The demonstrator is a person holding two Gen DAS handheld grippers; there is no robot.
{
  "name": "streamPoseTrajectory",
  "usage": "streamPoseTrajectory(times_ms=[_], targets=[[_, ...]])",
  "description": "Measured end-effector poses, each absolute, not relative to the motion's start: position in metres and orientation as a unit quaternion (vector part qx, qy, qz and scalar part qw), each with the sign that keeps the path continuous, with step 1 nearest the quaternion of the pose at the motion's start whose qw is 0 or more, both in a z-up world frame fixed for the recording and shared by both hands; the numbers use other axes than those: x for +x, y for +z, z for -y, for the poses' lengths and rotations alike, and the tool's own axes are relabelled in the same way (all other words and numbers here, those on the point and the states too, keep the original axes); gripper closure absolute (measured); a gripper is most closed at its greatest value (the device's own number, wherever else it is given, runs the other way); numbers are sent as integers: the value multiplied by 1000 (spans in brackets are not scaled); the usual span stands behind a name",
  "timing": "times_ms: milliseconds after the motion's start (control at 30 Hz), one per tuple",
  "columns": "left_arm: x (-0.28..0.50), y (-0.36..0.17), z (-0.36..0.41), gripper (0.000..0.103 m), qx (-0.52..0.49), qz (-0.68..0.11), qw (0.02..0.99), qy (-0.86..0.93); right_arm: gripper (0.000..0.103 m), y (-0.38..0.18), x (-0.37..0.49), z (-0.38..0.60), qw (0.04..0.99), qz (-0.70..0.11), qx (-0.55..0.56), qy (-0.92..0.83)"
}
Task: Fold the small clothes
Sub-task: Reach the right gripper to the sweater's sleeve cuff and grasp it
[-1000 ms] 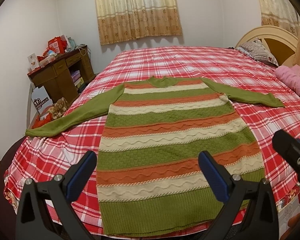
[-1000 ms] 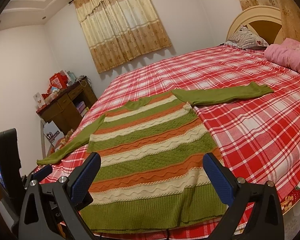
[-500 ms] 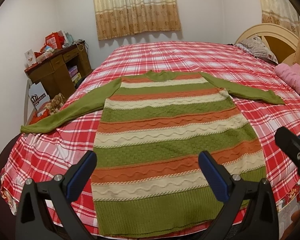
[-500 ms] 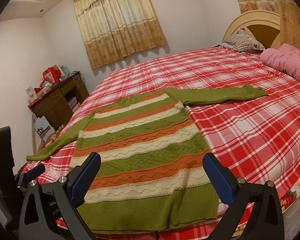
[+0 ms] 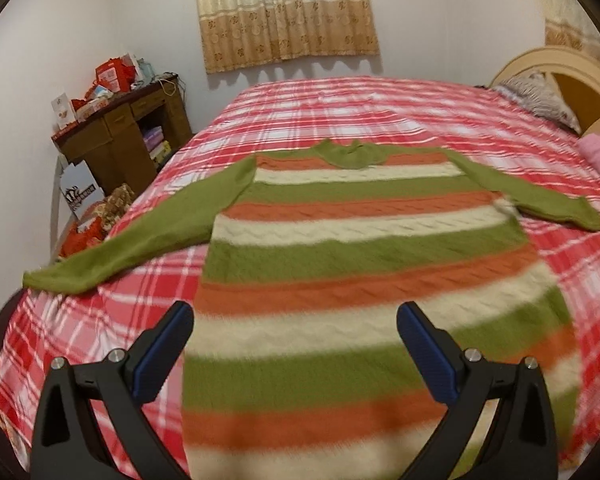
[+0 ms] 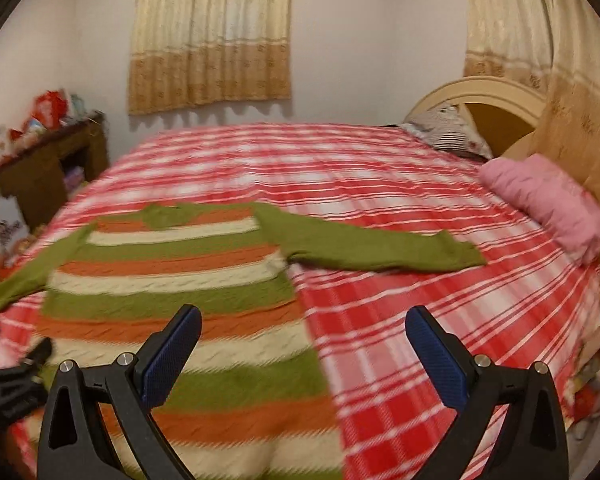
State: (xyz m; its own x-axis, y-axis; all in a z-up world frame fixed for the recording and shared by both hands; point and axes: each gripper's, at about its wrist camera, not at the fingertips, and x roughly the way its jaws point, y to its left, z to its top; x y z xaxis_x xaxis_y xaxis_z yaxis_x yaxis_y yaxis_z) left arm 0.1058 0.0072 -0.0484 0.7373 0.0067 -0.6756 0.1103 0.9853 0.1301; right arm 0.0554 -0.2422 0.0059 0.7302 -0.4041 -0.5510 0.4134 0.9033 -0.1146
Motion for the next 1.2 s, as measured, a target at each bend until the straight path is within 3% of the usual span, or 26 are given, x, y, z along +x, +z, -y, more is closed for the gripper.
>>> streamPoseTrajectory(times_ms=[267,700,733,867,1067,1200], targets=[[171,-65,-16,0,90,-370,925,6,1,-1,103,277,909,-318,-12,-269],[214,-96,-10,0,69,-383,921,16,2,-17,137,316,910,-314,16,-271],[218,-100,-10,0,65,-387,920,16,5,-20,138,329,908,-316,22,-274],[222,-112,-9,0,55,-399,915,12,42,-31,139,383,899,-318,47,-298],[214,-113,-3,0,59,-385,921,12,43,-46,114,521,858,-295,212,-363],[220,-116,-7,0,43,-393,919,1,43,-53,108,580,839,-280,263,-387]])
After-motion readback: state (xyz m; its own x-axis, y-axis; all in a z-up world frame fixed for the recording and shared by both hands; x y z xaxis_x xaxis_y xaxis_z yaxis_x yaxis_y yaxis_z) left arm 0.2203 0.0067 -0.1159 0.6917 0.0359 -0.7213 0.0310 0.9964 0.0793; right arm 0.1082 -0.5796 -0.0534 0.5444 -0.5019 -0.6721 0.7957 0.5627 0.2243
